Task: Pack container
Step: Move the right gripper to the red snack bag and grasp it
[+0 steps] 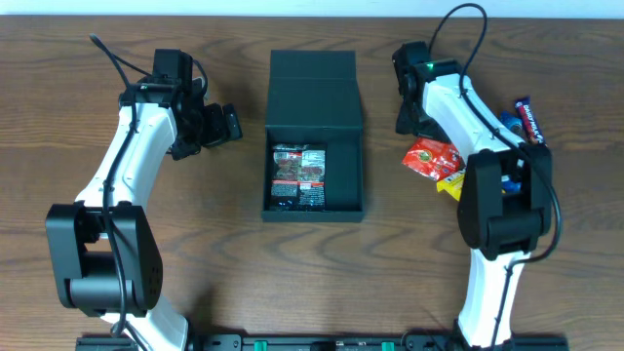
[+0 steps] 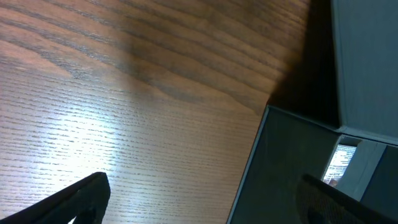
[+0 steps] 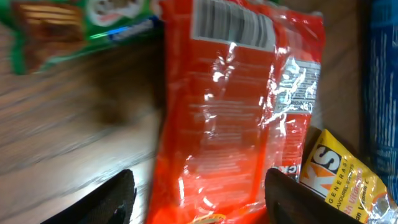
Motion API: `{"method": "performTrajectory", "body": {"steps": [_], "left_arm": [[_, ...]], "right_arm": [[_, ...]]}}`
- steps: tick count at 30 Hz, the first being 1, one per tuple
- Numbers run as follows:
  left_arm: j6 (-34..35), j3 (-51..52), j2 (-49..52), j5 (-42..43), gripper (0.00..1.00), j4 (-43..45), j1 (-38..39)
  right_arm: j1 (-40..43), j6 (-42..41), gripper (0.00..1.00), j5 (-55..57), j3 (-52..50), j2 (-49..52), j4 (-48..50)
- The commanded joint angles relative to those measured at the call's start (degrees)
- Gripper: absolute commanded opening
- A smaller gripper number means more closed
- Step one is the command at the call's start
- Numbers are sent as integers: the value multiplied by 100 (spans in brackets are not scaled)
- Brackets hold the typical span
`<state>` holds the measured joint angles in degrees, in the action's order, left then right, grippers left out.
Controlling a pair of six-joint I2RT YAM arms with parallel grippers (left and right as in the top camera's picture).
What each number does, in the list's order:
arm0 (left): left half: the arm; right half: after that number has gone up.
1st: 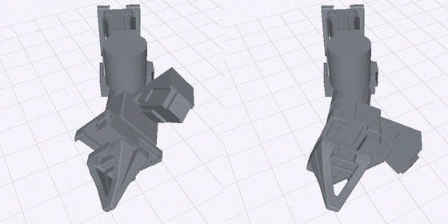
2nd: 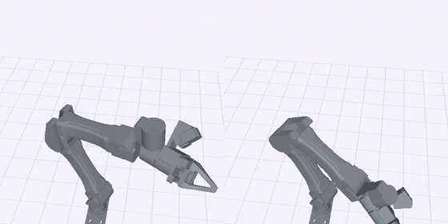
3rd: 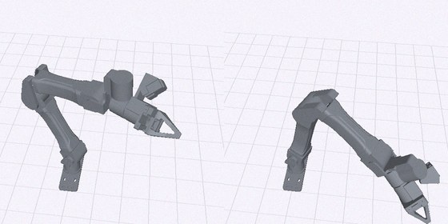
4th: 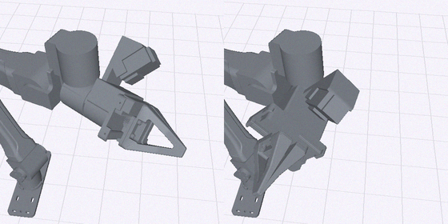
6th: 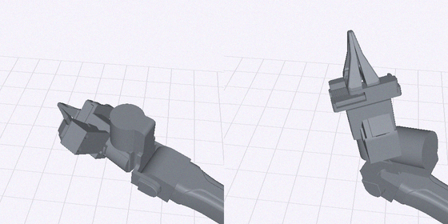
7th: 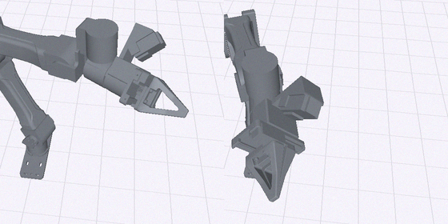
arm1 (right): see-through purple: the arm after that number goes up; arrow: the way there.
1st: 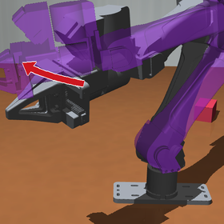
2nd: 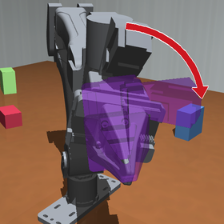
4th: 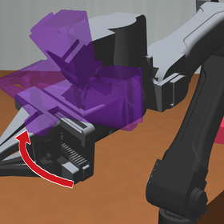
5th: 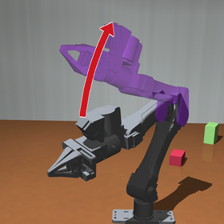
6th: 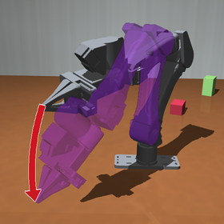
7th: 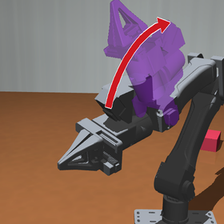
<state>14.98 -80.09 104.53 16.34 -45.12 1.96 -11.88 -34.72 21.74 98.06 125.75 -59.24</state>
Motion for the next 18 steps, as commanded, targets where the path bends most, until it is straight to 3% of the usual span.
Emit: {"method": "performTrajectory", "body": {"steps": [1, 5, 9, 14, 18], "left_arm": [[2, 33, 35, 24, 96, 4, 2], [2, 33, 37, 24, 96, 0, 2], [2, 33, 35, 24, 96, -2, 2], [0, 33, 37, 24, 95, 0, 2], [0, 33, 35, 22, 96, 7, 2]], "right_arm": [[-11, -308, 65, 254, 26, 286, -66], [-9, -295, 58, 293, 28, 514, -245], [-4, -295, 27, 376, 28, 586, -352], [-4, -295, 2, 402, 352, 581, -662], [-22, -291, 1, 531, 1143, 581, -1266]]}}
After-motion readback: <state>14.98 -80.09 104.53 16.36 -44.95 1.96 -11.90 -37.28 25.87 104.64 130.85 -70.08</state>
